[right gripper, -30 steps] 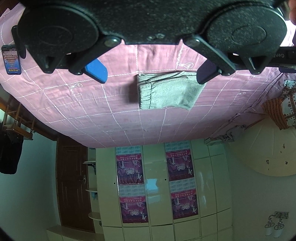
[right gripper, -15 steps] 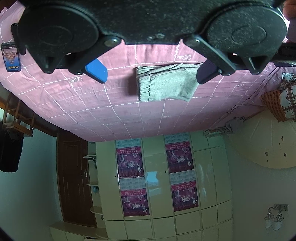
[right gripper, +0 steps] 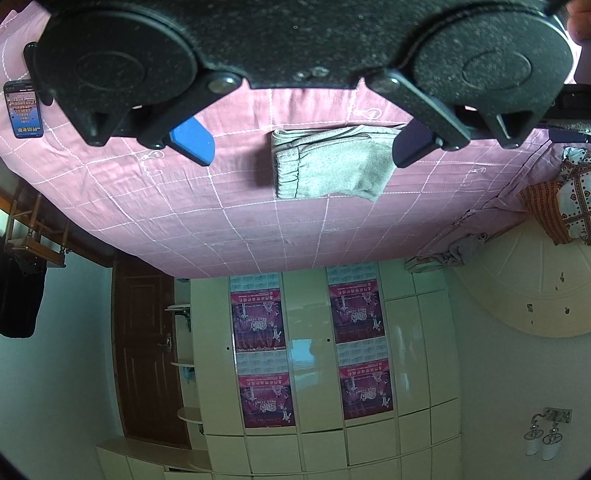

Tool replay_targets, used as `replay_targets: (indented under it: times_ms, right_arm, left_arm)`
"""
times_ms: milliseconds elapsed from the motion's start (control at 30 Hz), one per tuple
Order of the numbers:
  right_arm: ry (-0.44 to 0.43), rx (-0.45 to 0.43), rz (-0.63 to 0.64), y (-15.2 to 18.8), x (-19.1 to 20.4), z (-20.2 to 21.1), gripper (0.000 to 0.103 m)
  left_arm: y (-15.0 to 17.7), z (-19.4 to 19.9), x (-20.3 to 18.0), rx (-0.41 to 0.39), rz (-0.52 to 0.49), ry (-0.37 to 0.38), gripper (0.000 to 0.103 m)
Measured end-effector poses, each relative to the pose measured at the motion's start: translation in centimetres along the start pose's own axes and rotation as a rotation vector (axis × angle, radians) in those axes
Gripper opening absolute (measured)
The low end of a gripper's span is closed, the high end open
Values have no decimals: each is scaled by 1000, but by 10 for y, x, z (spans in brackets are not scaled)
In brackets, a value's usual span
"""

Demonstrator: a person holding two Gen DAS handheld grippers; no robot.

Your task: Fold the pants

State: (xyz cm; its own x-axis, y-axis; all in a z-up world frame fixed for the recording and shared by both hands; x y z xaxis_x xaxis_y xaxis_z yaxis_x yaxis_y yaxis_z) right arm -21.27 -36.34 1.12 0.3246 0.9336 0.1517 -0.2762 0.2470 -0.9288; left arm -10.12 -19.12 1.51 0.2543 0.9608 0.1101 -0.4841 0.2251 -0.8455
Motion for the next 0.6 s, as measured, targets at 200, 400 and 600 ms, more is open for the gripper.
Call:
replay_targets:
  times_ms: [200,400,600]
  right_arm:
    - [1,3,-3,0,1,-1,103]
    - [-3,5,0,-1,2,-1,103]
    - [-4,9,1,-1,2,-1,103]
  left_arm:
    - [-1,0,-1,-3,0,3,103]
    - [-1,-1,0,-2,6,5,103]
    - [-1,-1,1,-1,8,7,103]
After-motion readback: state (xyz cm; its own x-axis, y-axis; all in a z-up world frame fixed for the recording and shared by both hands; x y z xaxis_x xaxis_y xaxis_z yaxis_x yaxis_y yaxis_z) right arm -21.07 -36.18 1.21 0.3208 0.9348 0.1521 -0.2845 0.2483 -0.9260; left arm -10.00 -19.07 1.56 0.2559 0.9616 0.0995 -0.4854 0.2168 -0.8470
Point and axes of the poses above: each gripper's, at about its wrist camera, not at the fingertips, and z roughly against the way its jaws point, x to its left, y to its underside, the point moved 6 cm from there along -z, roughly the way its jaws point, and after that the axes turned 5 degrees about -y, right-handed, at the moved point
